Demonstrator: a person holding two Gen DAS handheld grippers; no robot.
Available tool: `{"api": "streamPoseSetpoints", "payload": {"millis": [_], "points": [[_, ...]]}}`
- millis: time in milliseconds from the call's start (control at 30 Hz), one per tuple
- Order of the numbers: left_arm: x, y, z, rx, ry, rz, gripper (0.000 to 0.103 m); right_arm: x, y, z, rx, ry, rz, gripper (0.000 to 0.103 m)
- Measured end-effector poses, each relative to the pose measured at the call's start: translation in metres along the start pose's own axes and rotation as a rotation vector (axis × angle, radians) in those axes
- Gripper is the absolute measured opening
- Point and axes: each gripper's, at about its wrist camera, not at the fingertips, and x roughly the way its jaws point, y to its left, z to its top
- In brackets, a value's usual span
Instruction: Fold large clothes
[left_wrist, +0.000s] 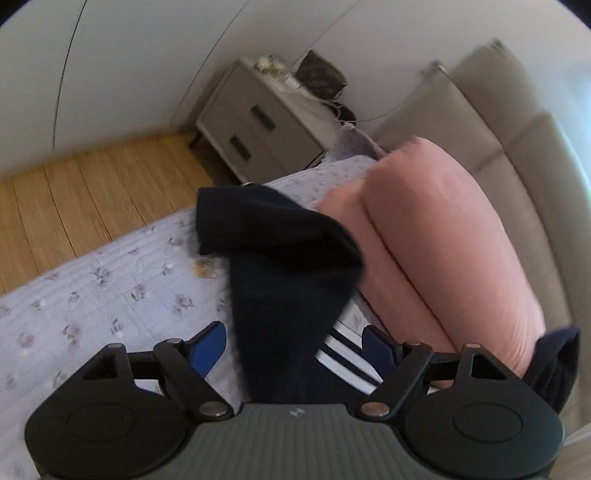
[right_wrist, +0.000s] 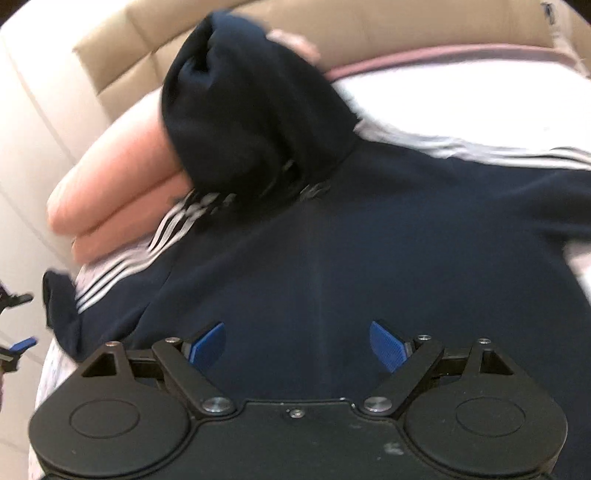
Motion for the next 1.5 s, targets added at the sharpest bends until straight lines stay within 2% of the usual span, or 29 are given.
{"api": "streamPoseSetpoints", "payload": {"millis": [100,167,200,233,300,433,467,500,533,567,633,667,767,833,900,967,1033,1067,1133,1167,1200,1267,1300,1367,1400,1500], "points": [[0.011,0.006,0.003,-0.043,0.037,-0.073,0.082,0.013,0.018,-0.007,-0.038,0.042,0.013,0.101],[0.015,0.002,0.008,0.029,0.029,-0.078,0.082,0.022,0.028,-0.012,-0.061,0.067,0.013,0.101],[0.013,-0.006,0.008,0.083,0.025,-0.063,0.083,0.026,0.031,-0.014,-0.069,0.077,0.011,0.101],[0.030,-0.009,0.017,0.129,0.025,-0.043,0.084,0.030,0.033,-0.015,-0.077,0.085,0.011,0.101],[0.047,-0.026,0.019,0.204,0.017,0.036,0.084,0.033,0.034,-0.019,-0.089,0.095,0.004,0.101],[0.079,-0.048,0.033,0.252,0.038,0.154,0.083,0.037,0.028,-0.024,-0.078,0.109,-0.015,0.101],[0.088,-0.053,0.035,0.264,0.054,0.198,0.065,0.037,0.025,-0.024,-0.068,0.110,-0.019,0.101],[0.095,-0.056,0.035,0.274,0.059,0.246,0.009,0.036,0.022,-0.025,-0.056,0.108,-0.021,0.101],[0.098,-0.057,0.036,0.270,0.063,0.244,0.009,0.036,0.019,-0.025,-0.048,0.106,-0.026,0.100],[0.094,-0.060,0.035,0.262,0.040,0.219,0.006,0.035,0.017,-0.025,-0.038,0.105,-0.022,0.099],[0.067,-0.083,0.028,0.350,-0.092,0.172,0.006,0.028,0.012,-0.024,-0.007,0.084,-0.015,0.094],[0.047,-0.099,0.022,0.414,-0.164,0.121,0.006,0.023,0.009,-0.023,0.007,0.068,-0.014,0.093],[-0.007,-0.146,0.005,0.509,-0.283,-0.068,0.006,0.007,-0.001,-0.016,0.035,0.024,-0.001,0.093],[-0.044,-0.188,-0.013,0.584,-0.345,-0.195,0.006,-0.004,-0.010,-0.009,0.053,-0.003,-0.001,0.093],[-0.075,-0.231,-0.044,0.709,-0.391,-0.319,0.006,-0.016,-0.018,-0.003,0.075,-0.034,-0.001,0.093],[-0.092,-0.263,-0.080,0.818,-0.379,-0.418,0.006,-0.027,-0.028,0.004,0.095,-0.062,-0.002,0.093],[-0.093,-0.285,-0.124,0.913,-0.280,-0.516,0.007,-0.037,-0.040,0.008,0.115,-0.086,-0.008,0.093],[-0.087,-0.291,-0.147,0.956,-0.209,-0.545,0.012,-0.041,-0.047,0.009,0.129,-0.094,-0.011,0.094],[-0.060,-0.295,-0.198,1.038,0.009,-0.561,0.040,-0.044,-0.062,0.011,0.161,-0.095,-0.020,0.097],[-0.043,-0.293,-0.221,1.066,0.116,-0.537,0.069,-0.045,-0.070,0.011,0.179,-0.090,-0.027,0.097],[-0.026,-0.287,-0.244,1.094,0.222,-0.494,0.081,-0.046,-0.080,0.011,0.203,-0.085,-0.037,0.097],[-0.004,-0.269,-0.266,1.105,0.342,-0.435,0.076,-0.051,-0.100,0.012,0.252,-0.091,-0.058,0.097],[0.005,-0.258,-0.269,1.086,0.393,-0.417,0.076,-0.053,-0.110,0.012,0.275,-0.100,-0.066,0.097],[0.016,-0.241,-0.256,1.006,0.437,-0.400,0.080,-0.056,-0.127,0.014,0.308,-0.116,-0.068,0.098],[0.018,-0.231,-0.245,0.955,0.433,-0.393,0.083,-0.056,-0.134,0.016,0.321,-0.126,-0.063,0.098],[0.031,-0.209,-0.201,0.860,0.355,-0.328,0.092,-0.043,-0.145,0.033,0.338,-0.148,0.000,0.098]]}}
